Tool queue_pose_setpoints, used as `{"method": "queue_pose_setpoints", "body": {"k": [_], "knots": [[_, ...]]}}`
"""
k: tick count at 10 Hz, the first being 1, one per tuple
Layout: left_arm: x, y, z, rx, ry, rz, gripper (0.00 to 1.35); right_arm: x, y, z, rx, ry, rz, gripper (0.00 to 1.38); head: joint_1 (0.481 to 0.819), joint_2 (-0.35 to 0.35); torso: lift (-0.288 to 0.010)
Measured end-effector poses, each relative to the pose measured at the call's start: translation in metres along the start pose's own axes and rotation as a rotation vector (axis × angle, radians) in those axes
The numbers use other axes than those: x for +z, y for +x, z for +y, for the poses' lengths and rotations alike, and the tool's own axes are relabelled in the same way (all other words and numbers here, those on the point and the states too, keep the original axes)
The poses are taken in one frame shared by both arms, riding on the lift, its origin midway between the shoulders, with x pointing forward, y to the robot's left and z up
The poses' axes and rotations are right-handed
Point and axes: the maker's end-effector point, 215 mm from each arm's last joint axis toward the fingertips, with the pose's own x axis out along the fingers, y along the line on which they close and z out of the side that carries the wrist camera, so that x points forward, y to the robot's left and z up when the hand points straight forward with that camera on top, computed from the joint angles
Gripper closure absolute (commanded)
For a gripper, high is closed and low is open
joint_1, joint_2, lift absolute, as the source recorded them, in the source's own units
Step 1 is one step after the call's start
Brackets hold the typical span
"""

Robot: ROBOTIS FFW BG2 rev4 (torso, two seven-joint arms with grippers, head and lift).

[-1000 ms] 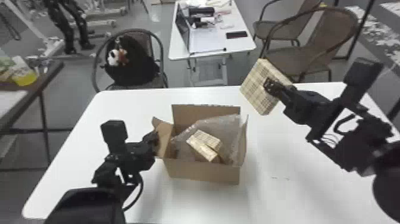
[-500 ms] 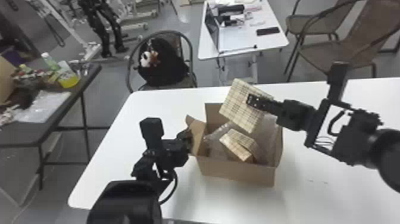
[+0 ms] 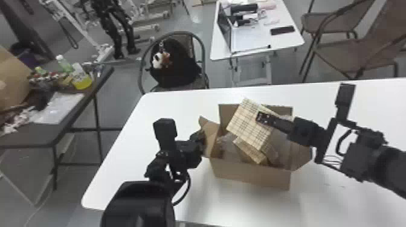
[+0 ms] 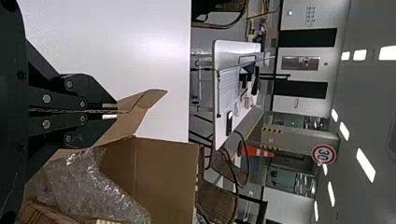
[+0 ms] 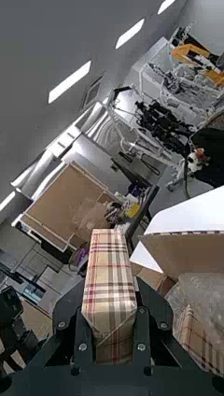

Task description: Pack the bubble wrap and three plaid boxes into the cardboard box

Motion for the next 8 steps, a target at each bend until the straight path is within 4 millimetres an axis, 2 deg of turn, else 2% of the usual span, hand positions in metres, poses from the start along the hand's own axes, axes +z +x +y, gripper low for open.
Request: {"method": "queue_pose_setpoints", "body": {"k": [1,2,3,4,6,7,8], "knots": [[0.0,0.0,0.0,0.001,0.0,-0.001,1.21,-0.002,-0.002,-0.007,-0.017,0.031,-0.009,0.18,0.695,0.331,-0.092],[0.001,0.0,0.0,0.001,0.001,-0.002,1.21,-0.008,-0.008,-0.02,-0.062,0.089,-0.023,0.03,0.695,0.325,-0.092],[0.001,-0.001,0.001,0.002,0.001,-0.003,1.21,-0.005,-0.016,-0.026,-0.094,0.099,-0.054,0.13,0.695,0.314,-0.092],[0.001,-0.001,0.002,0.003,0.001,-0.003,1.21,0.014,-0.023,-0.024,-0.105,0.043,-0.095,0.19,0.695,0.3,-0.092],[0.002,-0.001,0.002,0.003,0.001,-0.004,1.21,0.075,-0.046,-0.008,-0.161,-0.218,-0.147,0.22,0.695,0.267,-0.092],[0.002,-0.001,0.002,0.004,0.001,-0.005,1.21,0.108,-0.067,-0.005,-0.235,-0.38,-0.165,0.22,0.695,0.237,-0.092],[0.003,-0.001,0.003,0.006,0.001,-0.007,1.21,0.136,-0.098,-0.008,-0.346,-0.503,-0.203,0.22,0.686,0.193,-0.092]]}}
